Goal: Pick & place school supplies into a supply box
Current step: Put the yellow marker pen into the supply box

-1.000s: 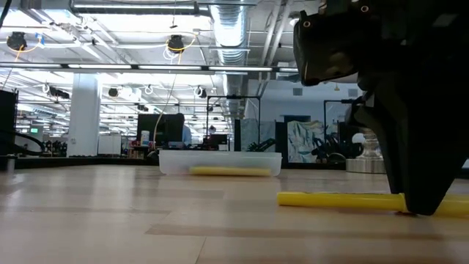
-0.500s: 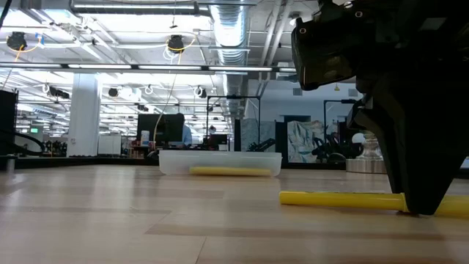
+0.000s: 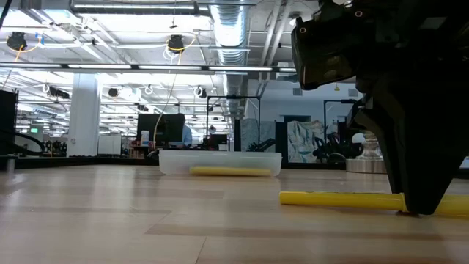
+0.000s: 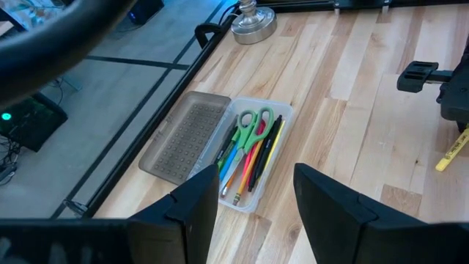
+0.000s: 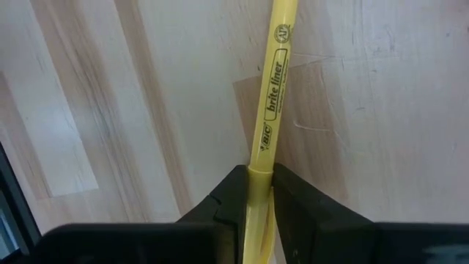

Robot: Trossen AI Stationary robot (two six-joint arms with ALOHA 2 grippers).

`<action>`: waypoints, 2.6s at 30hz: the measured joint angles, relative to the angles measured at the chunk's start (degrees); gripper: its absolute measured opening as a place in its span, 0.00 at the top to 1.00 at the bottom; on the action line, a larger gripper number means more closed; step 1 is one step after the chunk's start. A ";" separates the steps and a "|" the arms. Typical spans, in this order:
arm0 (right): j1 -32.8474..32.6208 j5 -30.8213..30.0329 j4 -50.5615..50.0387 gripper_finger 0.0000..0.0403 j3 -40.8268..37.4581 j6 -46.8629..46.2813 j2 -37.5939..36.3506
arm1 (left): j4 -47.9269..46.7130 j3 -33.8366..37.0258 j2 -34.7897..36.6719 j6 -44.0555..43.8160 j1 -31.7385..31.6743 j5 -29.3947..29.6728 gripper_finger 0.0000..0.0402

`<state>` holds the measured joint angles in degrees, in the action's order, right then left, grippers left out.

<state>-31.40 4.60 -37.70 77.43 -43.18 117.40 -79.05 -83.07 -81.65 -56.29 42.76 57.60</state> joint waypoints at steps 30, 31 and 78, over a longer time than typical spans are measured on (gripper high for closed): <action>0.37 -1.62 -1.04 0.92 0.48 0.02 -0.90 | -0.75 0.02 0.00 0.04 0.02 0.04 0.57; 0.37 -1.62 -1.04 0.92 0.48 0.02 -0.90 | -1.06 0.02 0.00 0.00 0.02 0.04 0.57; 17.47 -19.30 -6.70 0.93 0.63 15.10 -17.42 | -0.98 0.02 0.00 -2.01 0.01 1.25 0.57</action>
<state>-13.93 -14.70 -44.40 78.06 -28.08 99.98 -80.03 -83.05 -81.65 -58.30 42.77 58.85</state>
